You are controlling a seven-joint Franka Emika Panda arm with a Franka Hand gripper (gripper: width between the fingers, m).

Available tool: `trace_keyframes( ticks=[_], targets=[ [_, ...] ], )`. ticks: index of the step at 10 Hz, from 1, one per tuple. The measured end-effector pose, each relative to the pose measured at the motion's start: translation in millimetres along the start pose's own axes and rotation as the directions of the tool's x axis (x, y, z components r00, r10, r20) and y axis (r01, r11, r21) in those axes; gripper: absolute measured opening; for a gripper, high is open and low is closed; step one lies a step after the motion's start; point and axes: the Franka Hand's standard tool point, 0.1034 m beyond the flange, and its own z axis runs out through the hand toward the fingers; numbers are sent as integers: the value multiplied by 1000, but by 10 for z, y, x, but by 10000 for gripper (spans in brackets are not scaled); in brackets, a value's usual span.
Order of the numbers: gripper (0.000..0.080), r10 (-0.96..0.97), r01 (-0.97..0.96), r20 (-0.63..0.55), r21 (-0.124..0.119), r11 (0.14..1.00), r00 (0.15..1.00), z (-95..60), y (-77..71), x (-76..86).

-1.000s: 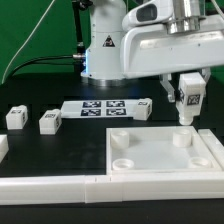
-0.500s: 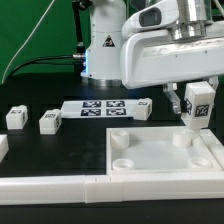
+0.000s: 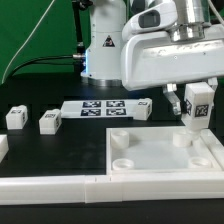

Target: Assemble one leg

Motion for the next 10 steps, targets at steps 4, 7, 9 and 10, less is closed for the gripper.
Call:
trace_keyframes(
  ticks=[4,7,9,10],
  targets=[
    [290,-1,1,-52,-7,1000,999,136,68,153],
    [290,-9,8,-76,-8,1000,997,173,37,148],
    [290,-13,13,-72,-5,1000,997,199,3,125],
    [290,-13,13,-81,-6,1000,997,208,0,132]
  ],
)
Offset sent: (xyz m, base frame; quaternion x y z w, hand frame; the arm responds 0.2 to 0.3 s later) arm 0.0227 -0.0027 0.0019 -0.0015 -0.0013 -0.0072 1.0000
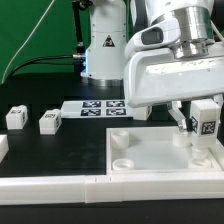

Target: Assemble one leg

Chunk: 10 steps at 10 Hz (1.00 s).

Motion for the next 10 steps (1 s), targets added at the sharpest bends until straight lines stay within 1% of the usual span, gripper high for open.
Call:
trace_keyframes(
  ticks=[4,7,10],
  targets=[
    [290,-7,7,-20,-5,1000,1000,41,39,41],
    [290,-10,10,-30,-6,1000,999,44,38,46],
    [290,-15,15,-19,-6,1000,1000,88,43,-17]
  ],
)
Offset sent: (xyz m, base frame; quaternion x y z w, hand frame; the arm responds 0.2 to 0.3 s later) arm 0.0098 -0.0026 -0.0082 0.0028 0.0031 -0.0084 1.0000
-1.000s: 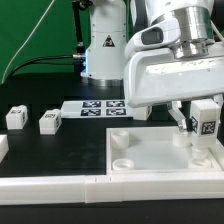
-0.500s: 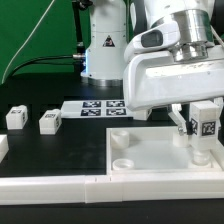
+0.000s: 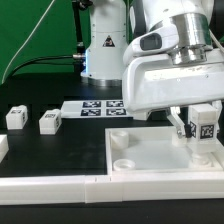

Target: Assemble one leg

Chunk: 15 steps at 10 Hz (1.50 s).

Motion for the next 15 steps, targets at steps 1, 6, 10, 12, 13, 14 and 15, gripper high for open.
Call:
trace_keyframes(
  ticks=[1,6,10,12,13,14,15],
  targets=[
    [290,-1,1,2,1,1000,1000,5,-8,-12],
    [290,-6,6,1,2,1000,1000,63,-27,-76],
    [611,-6,6,1,2,1000,1000,64,-27,-77],
    [647,-6,6,1,2,1000,1000,64,-26,-77],
    [647,-6,6,1,2,1000,1000,63,-26,-76],
    [649,-7,7,0,1,1000,1000,2,-18,-27],
    [649,-9,9,-1,-1,1000,1000,-111,-4,51]
  ],
)
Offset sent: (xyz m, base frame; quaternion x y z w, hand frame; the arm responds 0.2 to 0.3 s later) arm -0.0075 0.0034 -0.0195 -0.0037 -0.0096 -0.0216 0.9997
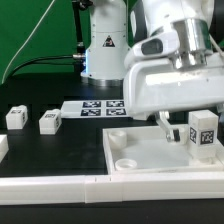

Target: Assemble one leg

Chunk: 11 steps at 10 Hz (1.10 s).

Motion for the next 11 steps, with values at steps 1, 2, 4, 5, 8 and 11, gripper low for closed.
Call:
trace_keyframes(
  ticks=[1,2,4,5,8,11],
  targets=[
    [649,-2,2,3,1,1000,1000,-58,-1,44],
    [649,-2,2,32,7,1000,999,-37,-14,19],
    [649,-2,1,49,9,1000,999,-25,-14,-7],
    [649,-1,-4,153,27,1000,988,-7,-24,-40],
    [649,3,-33,407,67,997,913,-21,-66,19],
    [649,-9,-45,525,90,995,851,7,-48,75]
  ],
)
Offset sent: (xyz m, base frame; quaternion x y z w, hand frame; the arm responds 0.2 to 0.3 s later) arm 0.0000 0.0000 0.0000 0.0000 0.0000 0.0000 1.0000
